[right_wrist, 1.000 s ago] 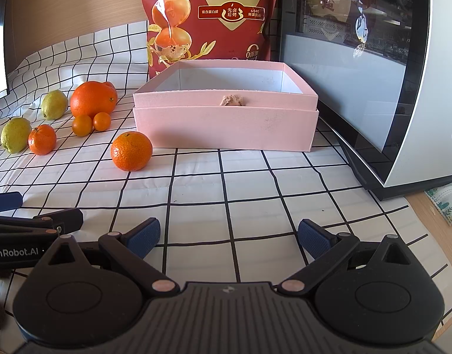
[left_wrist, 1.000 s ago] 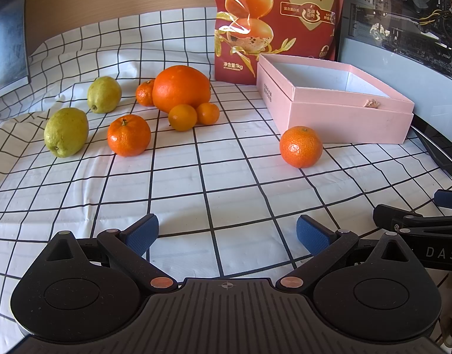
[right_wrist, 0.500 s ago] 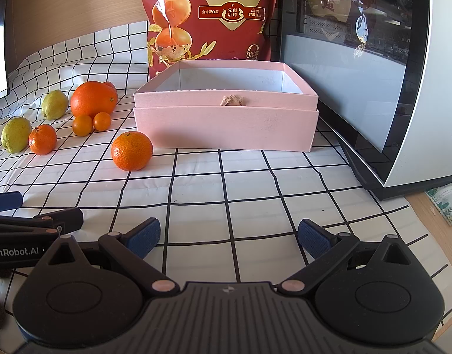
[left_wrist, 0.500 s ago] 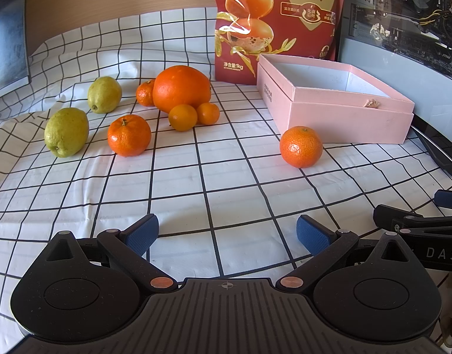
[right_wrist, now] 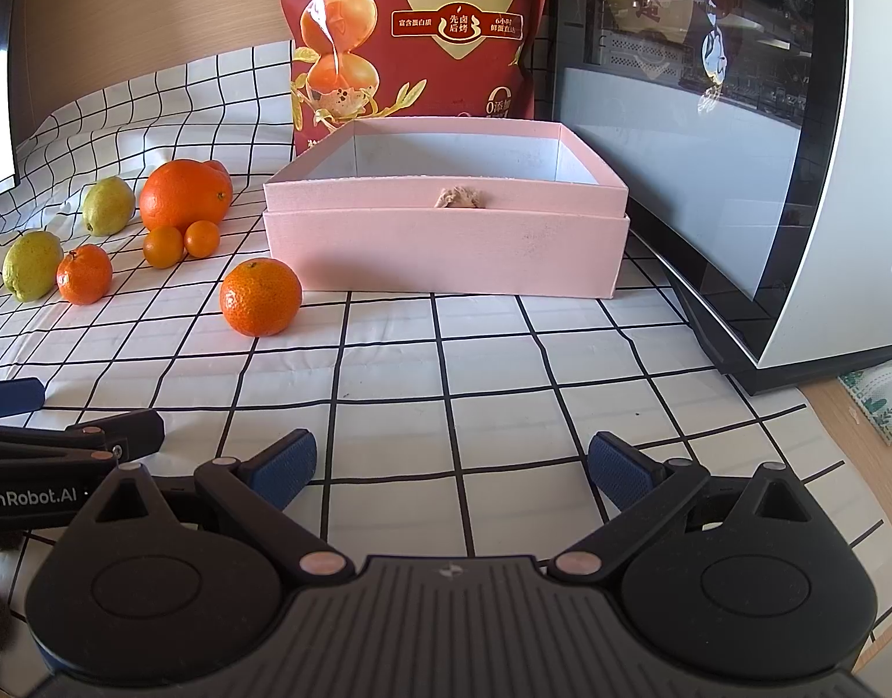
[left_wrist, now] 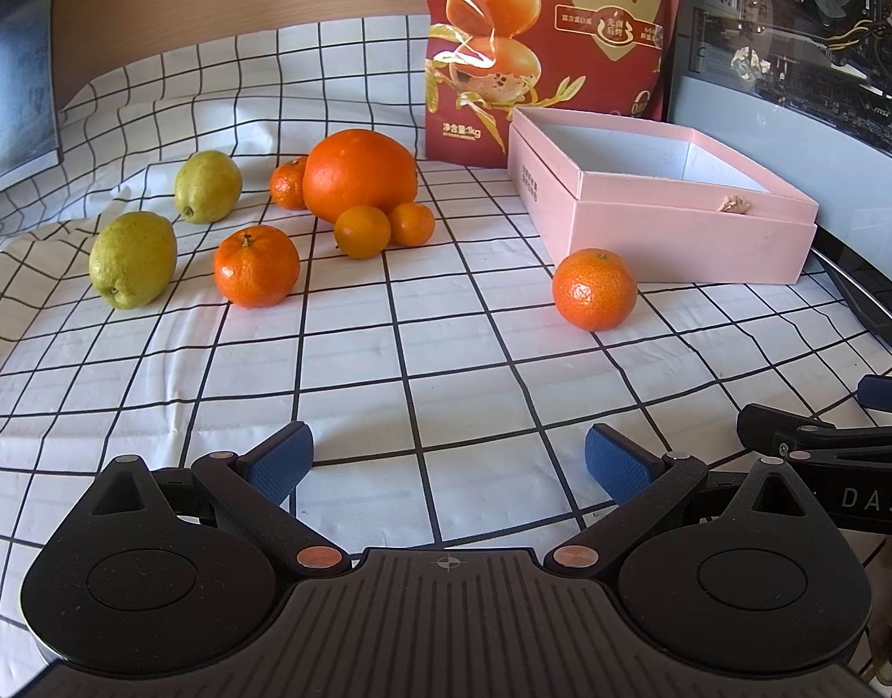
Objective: Organize fruits
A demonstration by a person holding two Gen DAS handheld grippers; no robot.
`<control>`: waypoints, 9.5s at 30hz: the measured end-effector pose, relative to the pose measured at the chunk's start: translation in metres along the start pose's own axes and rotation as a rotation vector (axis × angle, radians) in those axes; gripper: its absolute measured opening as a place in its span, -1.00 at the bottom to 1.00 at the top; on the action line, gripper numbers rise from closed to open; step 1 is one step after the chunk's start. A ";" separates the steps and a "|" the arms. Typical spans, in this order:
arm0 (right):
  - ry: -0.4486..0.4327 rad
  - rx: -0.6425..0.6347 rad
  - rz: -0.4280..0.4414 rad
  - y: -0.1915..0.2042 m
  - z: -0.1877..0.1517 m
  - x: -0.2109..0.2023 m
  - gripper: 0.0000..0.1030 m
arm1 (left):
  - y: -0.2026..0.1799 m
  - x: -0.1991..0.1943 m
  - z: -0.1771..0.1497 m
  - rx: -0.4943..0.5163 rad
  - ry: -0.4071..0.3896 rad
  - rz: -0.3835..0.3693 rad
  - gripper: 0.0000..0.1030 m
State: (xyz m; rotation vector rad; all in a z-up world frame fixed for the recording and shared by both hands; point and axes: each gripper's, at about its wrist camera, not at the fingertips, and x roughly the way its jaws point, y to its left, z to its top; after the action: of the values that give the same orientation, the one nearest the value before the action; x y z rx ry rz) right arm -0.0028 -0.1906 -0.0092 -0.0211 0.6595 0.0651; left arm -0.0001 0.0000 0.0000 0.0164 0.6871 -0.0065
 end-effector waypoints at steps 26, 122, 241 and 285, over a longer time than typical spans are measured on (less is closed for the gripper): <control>-0.014 -0.051 0.051 0.029 0.031 -0.012 0.91 | 0.087 -0.016 0.032 -0.234 0.026 -0.195 0.97; 0.131 -0.154 0.224 0.090 0.076 0.053 -0.16 | 0.119 0.014 0.045 0.041 0.164 -0.214 -0.22; 0.231 -0.152 0.247 0.115 0.075 0.046 0.40 | 0.209 0.117 0.152 -0.084 0.328 -0.130 0.17; 0.222 -0.198 0.289 0.128 0.068 0.043 0.40 | 0.209 0.052 0.077 -0.093 0.107 -0.143 0.26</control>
State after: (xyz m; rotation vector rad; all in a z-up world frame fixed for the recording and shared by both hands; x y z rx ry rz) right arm 0.0642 -0.0575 0.0178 -0.1250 0.8728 0.4113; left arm 0.0914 0.2077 0.0287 -0.1230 0.7940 -0.1116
